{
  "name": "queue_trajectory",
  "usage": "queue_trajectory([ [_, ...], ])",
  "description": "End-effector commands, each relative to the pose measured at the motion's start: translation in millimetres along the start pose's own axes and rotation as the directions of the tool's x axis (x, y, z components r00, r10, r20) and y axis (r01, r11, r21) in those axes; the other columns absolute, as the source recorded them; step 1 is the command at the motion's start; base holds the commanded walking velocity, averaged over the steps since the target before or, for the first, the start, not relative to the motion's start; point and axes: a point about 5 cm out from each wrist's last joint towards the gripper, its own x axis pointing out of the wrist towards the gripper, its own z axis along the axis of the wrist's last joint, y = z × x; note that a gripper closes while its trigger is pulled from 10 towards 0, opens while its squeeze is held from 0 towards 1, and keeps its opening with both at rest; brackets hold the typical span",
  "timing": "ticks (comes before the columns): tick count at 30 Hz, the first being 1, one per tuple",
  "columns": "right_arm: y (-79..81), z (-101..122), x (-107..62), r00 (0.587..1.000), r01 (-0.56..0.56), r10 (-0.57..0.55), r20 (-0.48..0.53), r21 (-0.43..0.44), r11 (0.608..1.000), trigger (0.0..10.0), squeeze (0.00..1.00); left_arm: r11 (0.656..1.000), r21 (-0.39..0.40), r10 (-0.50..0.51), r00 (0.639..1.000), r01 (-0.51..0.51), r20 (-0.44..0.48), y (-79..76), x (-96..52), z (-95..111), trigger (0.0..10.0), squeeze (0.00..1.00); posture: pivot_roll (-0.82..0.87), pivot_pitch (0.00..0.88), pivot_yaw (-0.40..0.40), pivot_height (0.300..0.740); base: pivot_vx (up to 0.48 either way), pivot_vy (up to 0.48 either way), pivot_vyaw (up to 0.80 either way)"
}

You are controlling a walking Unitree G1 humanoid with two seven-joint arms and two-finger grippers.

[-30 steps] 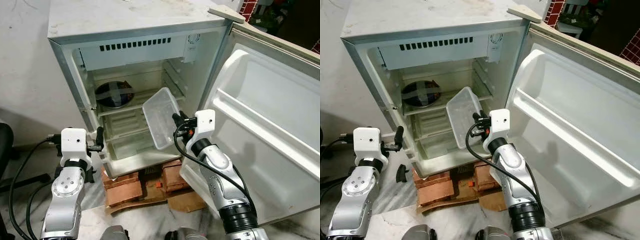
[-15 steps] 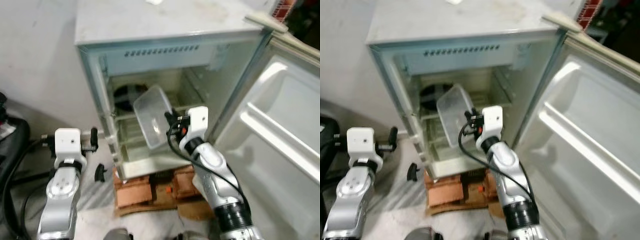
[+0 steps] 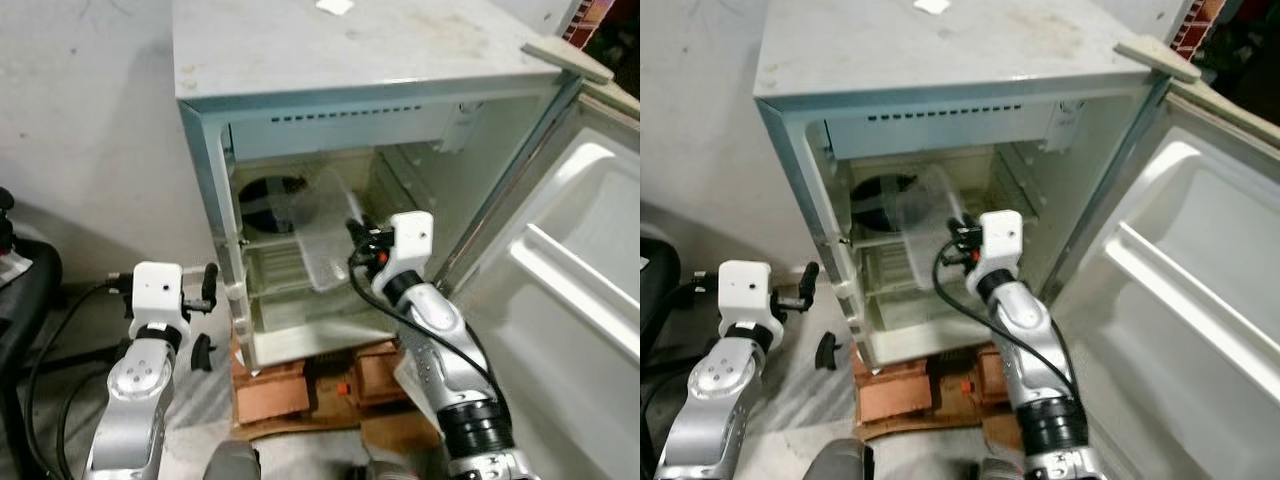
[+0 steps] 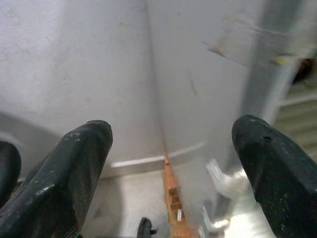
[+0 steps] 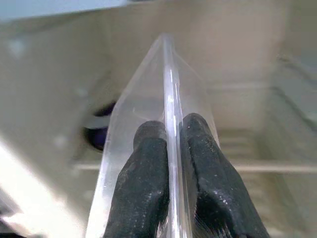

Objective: Restocking fridge

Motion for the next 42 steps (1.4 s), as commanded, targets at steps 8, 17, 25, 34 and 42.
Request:
queue_trajectory([
  [8,-21.0,8.1,19.5,0.988,0.151,-0.152,0.025,0.034,0.988,10.0,0.0,0.986,0.097,-0.13,0.991,0.133,-0.034,-13.6,-13.9,1.0,10.0,0.0,0.14,0.102,-0.051,0.74,0.0,0.0,0.0],
  [17,-15.4,12.9,51.6,0.989,0.149,-0.149,0.002,0.075,0.986,10.0,0.0,0.972,0.115,-0.192,0.975,0.205,-0.117,-14.8,-40.6,-3.5,10.0,0.0,0.21,0.176,-0.061,0.74,0.0,0.0,0.0],
  [25,-5.8,19.4,70.8,0.989,0.148,-0.148,-0.009,0.118,0.982,10.0,0.0,0.975,0.092,-0.187,0.972,0.201,-0.146,-9.2,-64.5,0.4,10.0,0.0,0.27,0.243,-0.069,0.74,0.0,0.0,0.0],
  [34,-13.2,32.2,81.5,0.971,0.236,-0.24,0.0,0.185,0.954,10.0,0.0,0.984,0.062,-0.161,0.98,0.169,-0.121,-4.9,-76.3,15.9,10.0,0.0,0.32,0.301,-0.073,0.74,0.0,0.0,0.0],
  [42,-23.3,45.7,86.3,0.95,0.3,-0.311,0.011,0.23,0.926,10.0,0.0,0.987,0.049,-0.143,0.981,0.15,-0.128,-3.9,-87.3,22.2,10.0,0.0,0.34,0.345,-0.079,0.74,0.0,0.0,0.0],
])
